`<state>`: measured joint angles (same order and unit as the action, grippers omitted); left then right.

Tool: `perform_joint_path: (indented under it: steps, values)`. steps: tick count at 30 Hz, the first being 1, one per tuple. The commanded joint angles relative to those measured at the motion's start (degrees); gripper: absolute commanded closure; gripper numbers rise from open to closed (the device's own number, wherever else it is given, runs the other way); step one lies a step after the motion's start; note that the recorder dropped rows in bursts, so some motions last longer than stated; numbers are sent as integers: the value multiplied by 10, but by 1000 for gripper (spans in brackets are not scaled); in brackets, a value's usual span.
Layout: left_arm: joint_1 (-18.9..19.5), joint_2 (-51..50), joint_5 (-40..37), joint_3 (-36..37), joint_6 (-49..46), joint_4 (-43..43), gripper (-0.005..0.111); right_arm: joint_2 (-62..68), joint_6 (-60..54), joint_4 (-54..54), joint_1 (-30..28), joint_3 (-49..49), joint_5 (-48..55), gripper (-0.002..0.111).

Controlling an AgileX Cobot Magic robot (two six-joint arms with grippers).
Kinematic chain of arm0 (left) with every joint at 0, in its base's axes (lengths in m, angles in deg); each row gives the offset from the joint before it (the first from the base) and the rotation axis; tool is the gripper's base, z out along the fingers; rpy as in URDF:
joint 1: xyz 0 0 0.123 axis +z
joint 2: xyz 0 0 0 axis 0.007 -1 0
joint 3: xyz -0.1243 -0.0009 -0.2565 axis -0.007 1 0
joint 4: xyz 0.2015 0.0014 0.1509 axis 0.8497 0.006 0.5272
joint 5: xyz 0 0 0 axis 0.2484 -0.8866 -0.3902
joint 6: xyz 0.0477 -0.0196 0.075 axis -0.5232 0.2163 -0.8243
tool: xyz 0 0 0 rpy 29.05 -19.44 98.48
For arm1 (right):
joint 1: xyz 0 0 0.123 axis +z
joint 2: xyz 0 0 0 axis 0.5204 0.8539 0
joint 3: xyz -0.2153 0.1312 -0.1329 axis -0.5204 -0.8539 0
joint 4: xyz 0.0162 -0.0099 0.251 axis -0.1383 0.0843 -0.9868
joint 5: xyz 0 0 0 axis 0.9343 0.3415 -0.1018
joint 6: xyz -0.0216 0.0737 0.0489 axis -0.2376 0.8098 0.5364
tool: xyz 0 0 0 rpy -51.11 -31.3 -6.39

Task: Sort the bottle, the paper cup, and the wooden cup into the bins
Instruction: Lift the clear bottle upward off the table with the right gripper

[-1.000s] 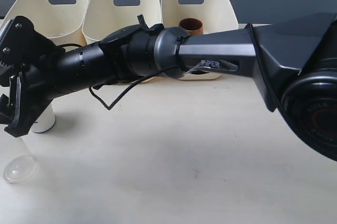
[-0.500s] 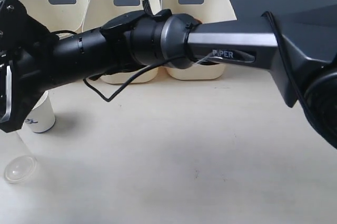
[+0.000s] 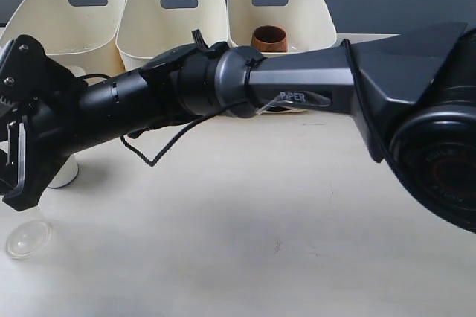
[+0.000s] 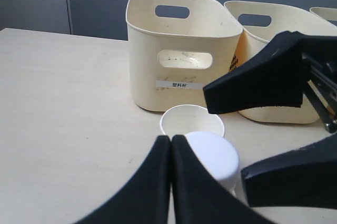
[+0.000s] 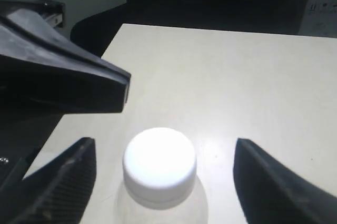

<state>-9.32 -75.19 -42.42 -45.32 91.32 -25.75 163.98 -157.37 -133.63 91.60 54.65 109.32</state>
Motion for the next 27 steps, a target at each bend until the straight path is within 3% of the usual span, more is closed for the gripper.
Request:
perform_joint_path:
  steps: [1, 8, 15, 27]
  values:
    - [-3, 2, 1, 2, 0, 6, 107, 1, -16, -24, 1, -2, -1, 39]
    - [-3, 2, 1, 2, 0, 11, 107, 1, -16, -25, 1, -2, -1, 39]
    - [-3, 2, 1, 2, 0, 114, 107, 23, -36, -50, 1, -2, -3, 39]
    - [-3, 2, 1, 2, 0, 119, 107, 28, -65, -53, 1, -2, -9, 39]
